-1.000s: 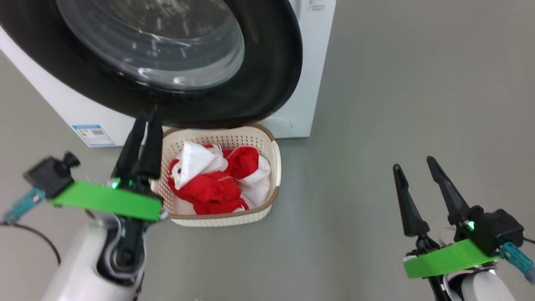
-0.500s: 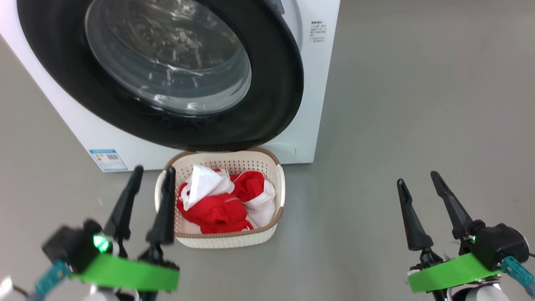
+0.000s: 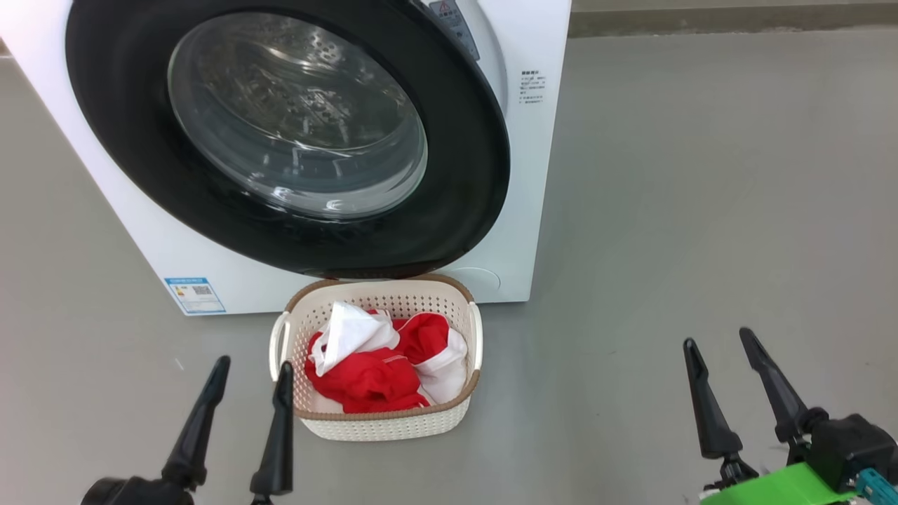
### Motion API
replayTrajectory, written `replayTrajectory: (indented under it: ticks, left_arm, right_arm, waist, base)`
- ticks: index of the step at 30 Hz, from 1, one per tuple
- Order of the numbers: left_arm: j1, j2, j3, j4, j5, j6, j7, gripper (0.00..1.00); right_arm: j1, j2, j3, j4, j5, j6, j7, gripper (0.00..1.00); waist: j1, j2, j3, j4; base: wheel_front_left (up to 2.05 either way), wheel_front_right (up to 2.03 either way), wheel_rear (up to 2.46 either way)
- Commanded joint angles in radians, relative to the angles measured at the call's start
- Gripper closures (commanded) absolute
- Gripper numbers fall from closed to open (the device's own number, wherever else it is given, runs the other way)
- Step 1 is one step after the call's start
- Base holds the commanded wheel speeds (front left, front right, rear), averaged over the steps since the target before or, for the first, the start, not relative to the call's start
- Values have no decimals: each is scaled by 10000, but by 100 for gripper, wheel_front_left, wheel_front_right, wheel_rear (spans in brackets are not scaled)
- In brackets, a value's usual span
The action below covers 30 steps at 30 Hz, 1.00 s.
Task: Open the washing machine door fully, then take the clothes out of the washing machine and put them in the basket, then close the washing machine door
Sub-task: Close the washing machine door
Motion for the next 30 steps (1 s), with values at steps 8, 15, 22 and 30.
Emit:
replayTrajectory:
  ticks: [8,15,22,30]
  left_arm:
    - [115,-409,916,-356,584,-193,-52,0]
    - [82,-595,1107,-240,765,-468,-53,0]
    - [-66,-713,1036,-323,892,-625,-53,0]
    - [-231,-771,829,-587,957,-704,-53,0]
  right_arm:
    - [60,-114,15,-323,162,62,-63,0]
    - [56,-114,40,-358,124,62,-63,0]
    - [60,-114,5,-408,57,62,-63,22]
    - [-146,-114,55,-315,14,62,-63,100]
  waist:
    - [0,0,-93,40]
    - [0,0,-116,28]
    - [0,0,-31,196]
    - [0,0,281,592]
  base:
    - [0,0,0]
    - [0,0,0]
    - [0,0,0]
    - [0,0,0]
